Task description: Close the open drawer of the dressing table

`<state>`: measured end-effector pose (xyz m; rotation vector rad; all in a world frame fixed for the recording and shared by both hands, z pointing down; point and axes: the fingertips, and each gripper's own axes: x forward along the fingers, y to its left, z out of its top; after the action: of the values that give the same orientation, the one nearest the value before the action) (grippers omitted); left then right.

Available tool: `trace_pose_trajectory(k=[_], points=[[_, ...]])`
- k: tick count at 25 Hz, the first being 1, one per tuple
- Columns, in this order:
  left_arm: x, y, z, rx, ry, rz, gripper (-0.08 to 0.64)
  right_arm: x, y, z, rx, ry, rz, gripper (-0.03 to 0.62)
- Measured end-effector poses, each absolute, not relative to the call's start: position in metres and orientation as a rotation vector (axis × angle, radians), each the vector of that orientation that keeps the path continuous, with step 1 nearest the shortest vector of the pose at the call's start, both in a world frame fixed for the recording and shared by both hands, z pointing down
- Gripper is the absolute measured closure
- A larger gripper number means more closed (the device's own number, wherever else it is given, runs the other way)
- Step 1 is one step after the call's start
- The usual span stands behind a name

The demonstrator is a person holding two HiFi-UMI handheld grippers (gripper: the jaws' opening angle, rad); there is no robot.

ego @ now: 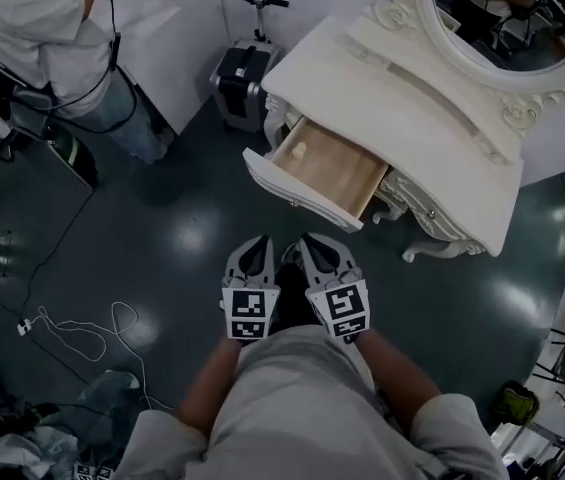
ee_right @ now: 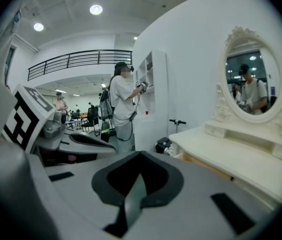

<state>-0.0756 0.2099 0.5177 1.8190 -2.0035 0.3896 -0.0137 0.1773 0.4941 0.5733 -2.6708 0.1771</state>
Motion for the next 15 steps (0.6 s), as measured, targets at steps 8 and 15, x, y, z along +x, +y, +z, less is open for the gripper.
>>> trace_pose_trajectory(k=[8, 15], points=[[-0.083, 0.142, 0.530, 1.967, -1.823, 0.535, 0.554, -0.012, 0.120, 0.516, 0.720, -2.598, 0.308, 0.577], [-0.093, 0.093, 0.548, 2.004, -1.717, 0.644, 0.554, -0.013, 0.074, 0.537, 0.800, -2.544, 0.380, 0.577]])
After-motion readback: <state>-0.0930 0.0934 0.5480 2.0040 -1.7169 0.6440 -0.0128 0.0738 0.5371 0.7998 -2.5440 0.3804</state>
